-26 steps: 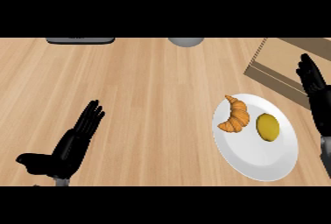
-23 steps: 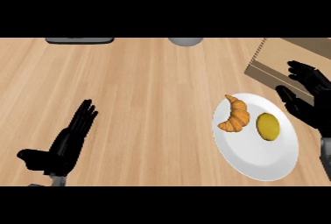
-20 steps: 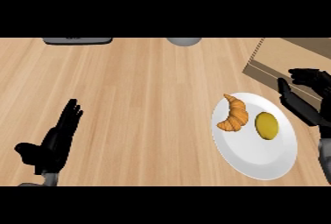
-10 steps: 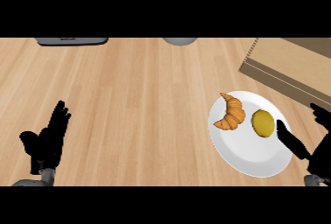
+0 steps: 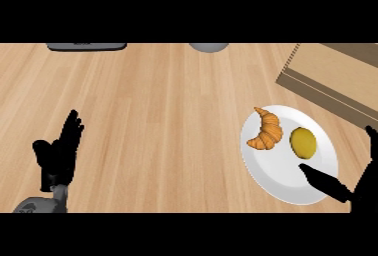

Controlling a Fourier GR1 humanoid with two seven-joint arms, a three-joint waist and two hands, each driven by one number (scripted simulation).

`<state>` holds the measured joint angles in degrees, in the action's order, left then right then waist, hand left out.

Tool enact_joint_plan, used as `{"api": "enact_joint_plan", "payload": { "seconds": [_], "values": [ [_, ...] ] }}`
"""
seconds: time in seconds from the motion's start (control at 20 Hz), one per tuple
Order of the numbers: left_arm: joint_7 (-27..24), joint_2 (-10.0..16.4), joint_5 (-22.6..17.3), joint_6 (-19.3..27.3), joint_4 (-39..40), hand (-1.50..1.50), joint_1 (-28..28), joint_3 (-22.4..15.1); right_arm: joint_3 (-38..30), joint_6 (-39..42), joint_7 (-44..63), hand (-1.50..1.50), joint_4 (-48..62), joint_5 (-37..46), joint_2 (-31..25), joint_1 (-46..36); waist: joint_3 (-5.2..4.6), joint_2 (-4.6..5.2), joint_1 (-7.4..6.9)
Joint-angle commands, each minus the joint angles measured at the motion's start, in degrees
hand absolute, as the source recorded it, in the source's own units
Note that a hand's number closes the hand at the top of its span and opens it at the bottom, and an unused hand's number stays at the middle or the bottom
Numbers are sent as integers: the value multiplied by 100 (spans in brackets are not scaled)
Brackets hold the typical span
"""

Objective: Pick the croissant from the plate and place it in the cardboard box

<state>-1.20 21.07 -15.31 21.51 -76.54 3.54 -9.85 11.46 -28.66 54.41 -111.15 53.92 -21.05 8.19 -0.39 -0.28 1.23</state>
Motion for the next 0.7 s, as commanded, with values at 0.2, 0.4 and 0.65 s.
{"api": "enact_joint_plan", "payload": {
  "seconds": [0.2, 0.4, 0.65],
  "values": [
    [-56, -160, 57, -49, 218, 0, 218, -1, 199, 2854, 2308, -150, -830, 218, 332, -1492, 10, 43, -208],
    [97, -252, 203, 85, 353, 0, 497, -45, 378, 3211, 2500, -150, -343, 211, 790, -1685, 24, 44, -156],
    [100, -171, 162, -46, 147, 0, 234, -57, 114, 3799, 2879, -150, 179, 144, 1181, -2111, 23, 29, -211]
  ]
}}
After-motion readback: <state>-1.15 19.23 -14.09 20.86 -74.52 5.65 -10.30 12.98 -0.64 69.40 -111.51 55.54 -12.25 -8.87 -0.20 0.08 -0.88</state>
